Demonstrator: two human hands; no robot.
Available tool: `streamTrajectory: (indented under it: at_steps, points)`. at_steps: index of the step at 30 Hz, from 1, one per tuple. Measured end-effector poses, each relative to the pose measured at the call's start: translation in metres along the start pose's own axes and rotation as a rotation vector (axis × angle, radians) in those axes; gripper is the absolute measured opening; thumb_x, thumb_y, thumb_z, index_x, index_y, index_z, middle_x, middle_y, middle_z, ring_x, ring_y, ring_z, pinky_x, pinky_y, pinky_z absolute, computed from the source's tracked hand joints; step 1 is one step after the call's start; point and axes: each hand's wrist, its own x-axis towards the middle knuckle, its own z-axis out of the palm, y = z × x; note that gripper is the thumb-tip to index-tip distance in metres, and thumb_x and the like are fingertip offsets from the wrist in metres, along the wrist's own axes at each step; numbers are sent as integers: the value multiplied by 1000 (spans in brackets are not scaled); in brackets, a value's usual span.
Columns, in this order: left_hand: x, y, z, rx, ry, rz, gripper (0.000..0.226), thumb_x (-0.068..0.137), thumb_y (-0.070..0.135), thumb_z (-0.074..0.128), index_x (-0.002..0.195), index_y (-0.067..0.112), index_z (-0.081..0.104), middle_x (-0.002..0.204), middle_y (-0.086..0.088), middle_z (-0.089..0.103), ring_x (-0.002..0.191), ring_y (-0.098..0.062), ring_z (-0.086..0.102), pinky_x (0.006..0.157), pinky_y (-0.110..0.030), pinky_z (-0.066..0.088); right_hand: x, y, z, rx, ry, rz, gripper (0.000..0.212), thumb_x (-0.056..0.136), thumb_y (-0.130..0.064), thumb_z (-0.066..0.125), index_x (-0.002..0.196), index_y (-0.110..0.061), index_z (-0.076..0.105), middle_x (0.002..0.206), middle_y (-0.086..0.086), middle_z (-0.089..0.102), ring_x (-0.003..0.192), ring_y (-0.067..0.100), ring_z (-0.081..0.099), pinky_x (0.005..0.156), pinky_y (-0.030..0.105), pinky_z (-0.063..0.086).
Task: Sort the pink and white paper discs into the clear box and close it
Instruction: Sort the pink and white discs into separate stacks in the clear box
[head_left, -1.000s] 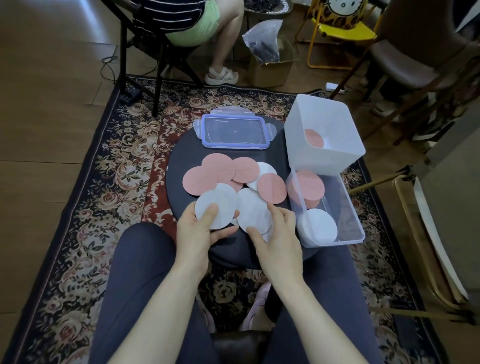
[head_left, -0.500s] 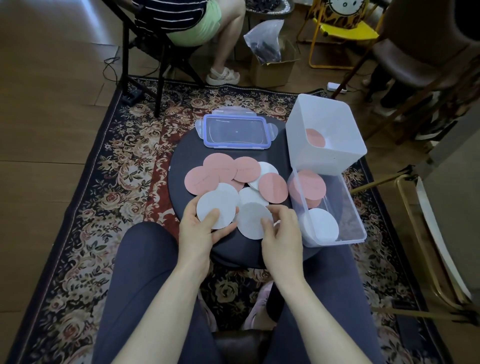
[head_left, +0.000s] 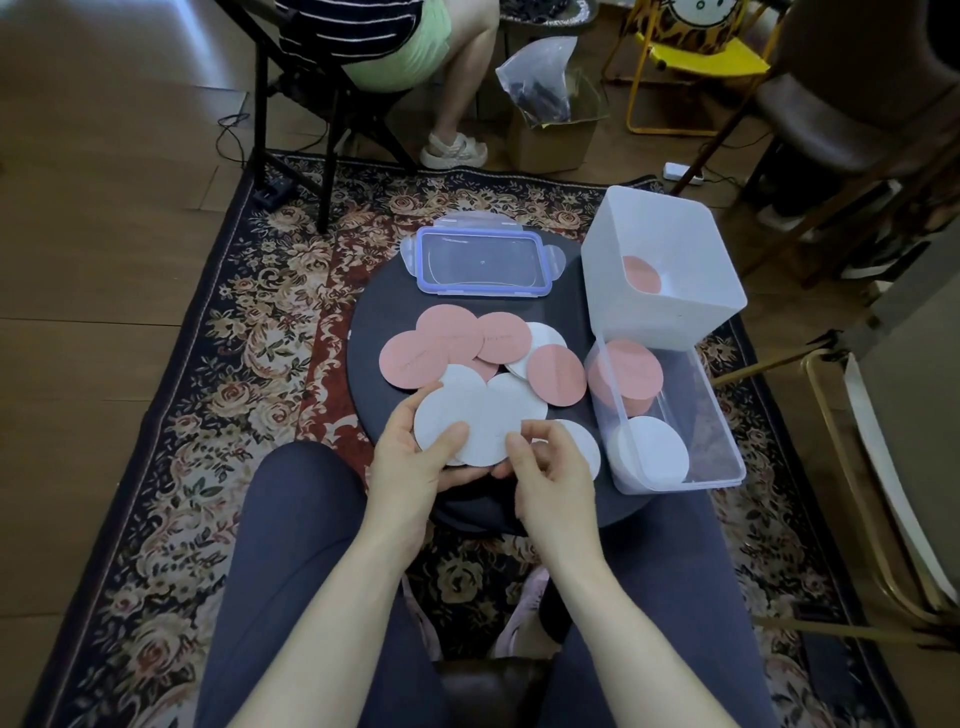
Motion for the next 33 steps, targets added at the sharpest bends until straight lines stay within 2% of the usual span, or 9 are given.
streamTrajectory:
  at_steps: [3,6,11,13,18,22,24,27,33]
  points:
    - [0,0,1,-15,24,3,40,91,1,60,128,15,54,119,-7,66,96,-26,71,61,-31,59,-10,4,-6,-281,82,-145,9,96,-32,51,103,-32,57,101,-19,59,76,5,56,72,28,42]
    - [0,0,2,-45,69,3,34,92,1,59,122,15,58,115,-5,67,92,-23,72,61,-33,59,-22,10,-22,-673,173,-293,21,95,-32,49,116,-29,53,122,-16,41,78,12,59,61,30,40]
    - [0,-1,4,-40,77,-1,35,92,0,58,125,13,57,116,-6,68,96,-24,70,62,-33,59,-34,31,-41,-1071,38,-223,52,96,-46,39,146,-32,29,157,-1,13,101,20,61,65,30,48]
    - [0,-1,4,-31,78,5,35,93,0,58,126,13,57,117,-7,67,98,-25,70,62,-33,59,-39,36,-40,-1026,1,-248,53,96,-47,40,147,-35,28,159,0,10,93,20,64,66,31,51]
    - [-1,-1,4,-15,77,5,35,92,0,58,124,14,57,119,-8,66,101,-29,68,61,-32,59,-38,30,-34,-907,30,-345,38,95,-40,50,132,-30,49,145,-4,36,86,17,65,59,28,49]
    - [0,-2,4,-4,79,3,35,93,1,58,125,14,57,120,-7,65,100,-25,69,62,-33,59,-17,16,-36,-919,8,-210,59,97,-45,43,149,-30,20,159,-7,10,118,15,54,75,31,46]
    - [0,-2,3,2,76,4,35,93,1,58,125,14,57,121,-7,64,99,-24,69,62,-33,59,-11,10,-36,-935,-51,-189,66,96,-49,44,150,-29,13,160,-11,9,125,15,49,83,33,44]
    - [1,-2,2,4,80,1,35,92,2,59,124,15,57,121,-7,64,95,-22,70,63,-33,59,-12,8,-35,-923,-38,-248,61,94,-44,51,147,-30,24,146,-14,30,107,17,58,71,31,41]
    - [1,-4,3,21,77,11,35,92,1,58,124,16,57,120,-7,65,96,-22,70,65,-36,59,-17,8,-36,-863,54,-200,53,91,-34,59,138,-26,36,127,-7,34,97,21,59,65,30,34]
